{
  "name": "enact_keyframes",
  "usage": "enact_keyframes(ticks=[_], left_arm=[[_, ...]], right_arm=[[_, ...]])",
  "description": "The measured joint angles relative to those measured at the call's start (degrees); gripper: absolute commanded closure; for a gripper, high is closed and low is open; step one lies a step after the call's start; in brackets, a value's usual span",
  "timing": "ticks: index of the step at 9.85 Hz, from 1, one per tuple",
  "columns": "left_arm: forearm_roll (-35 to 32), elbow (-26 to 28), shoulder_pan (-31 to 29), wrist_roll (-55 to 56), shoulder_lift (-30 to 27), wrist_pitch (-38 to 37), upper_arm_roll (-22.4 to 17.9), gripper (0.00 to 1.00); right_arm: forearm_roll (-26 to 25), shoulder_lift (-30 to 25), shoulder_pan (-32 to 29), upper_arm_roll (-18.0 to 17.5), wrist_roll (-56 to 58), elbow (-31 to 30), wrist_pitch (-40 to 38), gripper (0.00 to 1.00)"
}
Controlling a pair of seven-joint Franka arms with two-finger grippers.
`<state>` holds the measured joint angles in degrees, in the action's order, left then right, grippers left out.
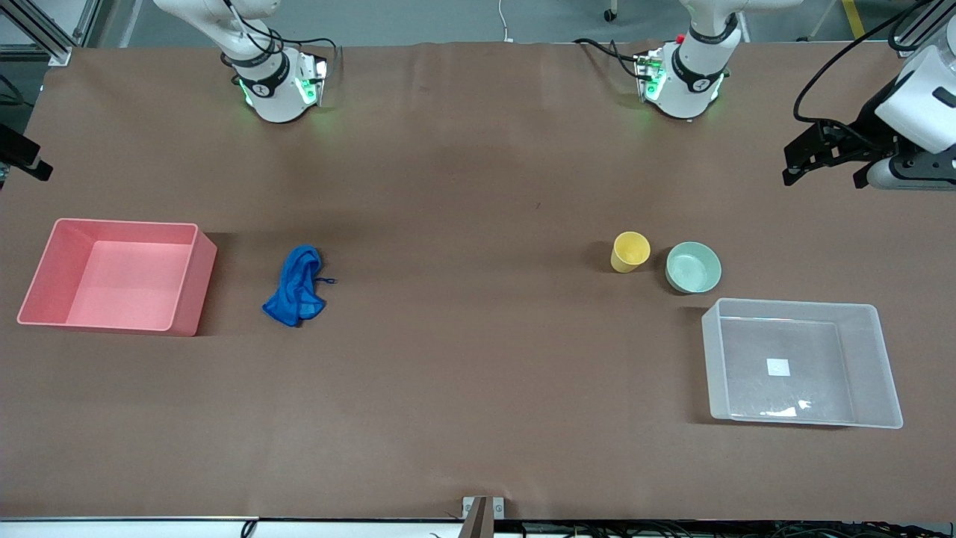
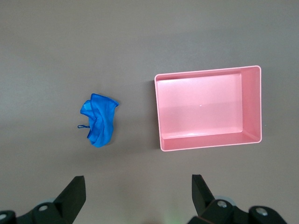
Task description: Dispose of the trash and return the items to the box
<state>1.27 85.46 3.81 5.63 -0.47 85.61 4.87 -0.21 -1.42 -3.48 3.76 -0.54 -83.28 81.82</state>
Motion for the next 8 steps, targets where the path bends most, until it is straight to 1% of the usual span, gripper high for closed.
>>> enact_keyframes(ticks=[4,7,8], left_arm=[[0.00,0.06,-0.03,0.01,0.00,0.00,-0.01,0.01],[0.00,0.51,-0.13,0.10,0.52,0.01,-0.47,0.06],[0.00,1.39,-0.16,0.14,0.73,0.81,-1.01,0.09]], right_arm=[[0.00,0.00,0.00,0.00,0.00,0.00,-0.02,0.00],[0.03,0.00,0.07,-0.14,0.00,0.00,-0.03,0.00],[0.05,0.02,0.43,-0.49,0.00,-0.04,-0.02,0.00]])
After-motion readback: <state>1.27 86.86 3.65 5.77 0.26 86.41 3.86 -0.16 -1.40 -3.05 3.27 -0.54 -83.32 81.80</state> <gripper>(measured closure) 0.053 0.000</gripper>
